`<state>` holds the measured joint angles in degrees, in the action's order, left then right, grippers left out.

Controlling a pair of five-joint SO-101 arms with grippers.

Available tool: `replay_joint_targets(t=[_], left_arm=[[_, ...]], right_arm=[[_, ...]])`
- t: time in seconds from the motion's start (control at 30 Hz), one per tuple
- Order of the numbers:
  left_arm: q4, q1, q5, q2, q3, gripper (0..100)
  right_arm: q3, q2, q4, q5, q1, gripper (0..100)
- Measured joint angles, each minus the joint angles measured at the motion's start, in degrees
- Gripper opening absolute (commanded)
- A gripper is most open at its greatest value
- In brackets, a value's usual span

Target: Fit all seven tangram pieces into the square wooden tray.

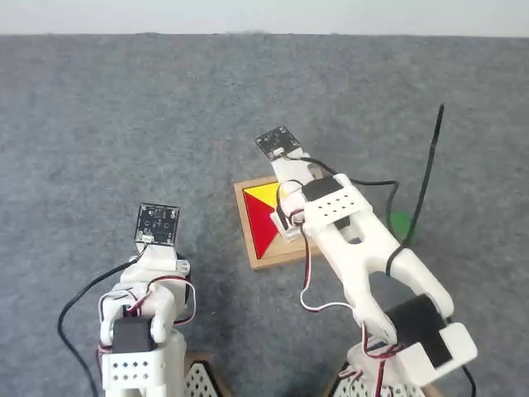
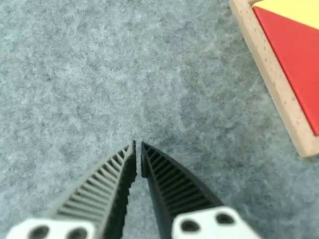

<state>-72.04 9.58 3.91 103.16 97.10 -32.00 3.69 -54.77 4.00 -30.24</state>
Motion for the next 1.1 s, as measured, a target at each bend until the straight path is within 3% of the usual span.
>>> replay_joint_targets(t=[0.7, 0.9, 1.1], left_arm=[[0.0, 0.0, 0.0, 0.0, 0.0, 2], [0.0, 0.0, 0.0, 0.0, 0.0, 2], [0.0, 0.0, 0.0, 0.0, 0.0, 2]], right_arm=[[0.0, -4.9, 2.6, 2.7, -0.2, 3.7], [0.0, -4.9, 0.6, 2.7, -5.4, 3.7], [-0.4, -0.9, -0.4, 2.7, -5.7, 3.8]])
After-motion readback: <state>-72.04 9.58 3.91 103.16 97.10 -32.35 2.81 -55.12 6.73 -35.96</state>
